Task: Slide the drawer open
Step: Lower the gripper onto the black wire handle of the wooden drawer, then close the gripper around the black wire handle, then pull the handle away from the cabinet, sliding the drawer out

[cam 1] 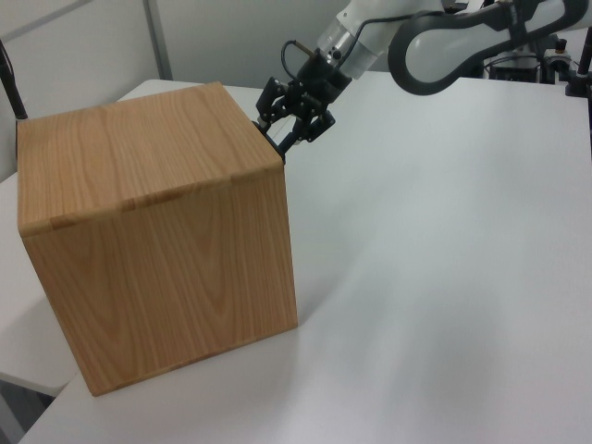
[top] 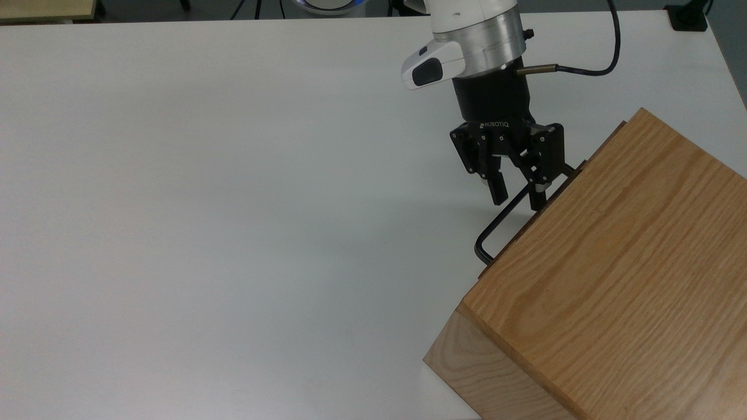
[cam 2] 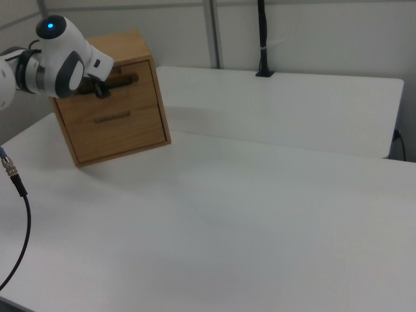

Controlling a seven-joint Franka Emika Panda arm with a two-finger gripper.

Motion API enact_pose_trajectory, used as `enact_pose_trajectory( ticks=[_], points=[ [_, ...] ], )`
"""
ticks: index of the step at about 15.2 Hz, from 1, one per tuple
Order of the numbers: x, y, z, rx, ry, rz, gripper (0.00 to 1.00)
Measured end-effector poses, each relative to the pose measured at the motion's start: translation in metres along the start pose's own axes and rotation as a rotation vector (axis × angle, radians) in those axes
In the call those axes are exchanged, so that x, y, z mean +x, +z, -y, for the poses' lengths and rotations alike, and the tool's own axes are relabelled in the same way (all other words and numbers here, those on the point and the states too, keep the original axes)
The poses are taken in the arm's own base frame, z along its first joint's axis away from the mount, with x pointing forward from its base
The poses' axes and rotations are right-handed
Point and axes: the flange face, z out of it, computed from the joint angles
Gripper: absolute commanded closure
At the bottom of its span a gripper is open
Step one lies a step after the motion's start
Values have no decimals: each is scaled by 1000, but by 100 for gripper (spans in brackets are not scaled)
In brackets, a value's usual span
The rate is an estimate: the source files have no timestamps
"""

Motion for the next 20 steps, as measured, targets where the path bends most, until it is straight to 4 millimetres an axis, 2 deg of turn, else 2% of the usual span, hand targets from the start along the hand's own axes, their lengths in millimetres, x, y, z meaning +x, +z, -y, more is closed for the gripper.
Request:
enact_pose_trajectory(
  ticks=[3,6,14,17,20],
  points=[
    [1,1,-1,3,2,-3,91],
    [0,3,-3,-1,16,-2,100],
    [0,-2,-7,-9,25,-3,99],
    [2,-16,-19,-42,32,-1,99],
    [11,-40,-33,-133,47,35,99]
  ],
)
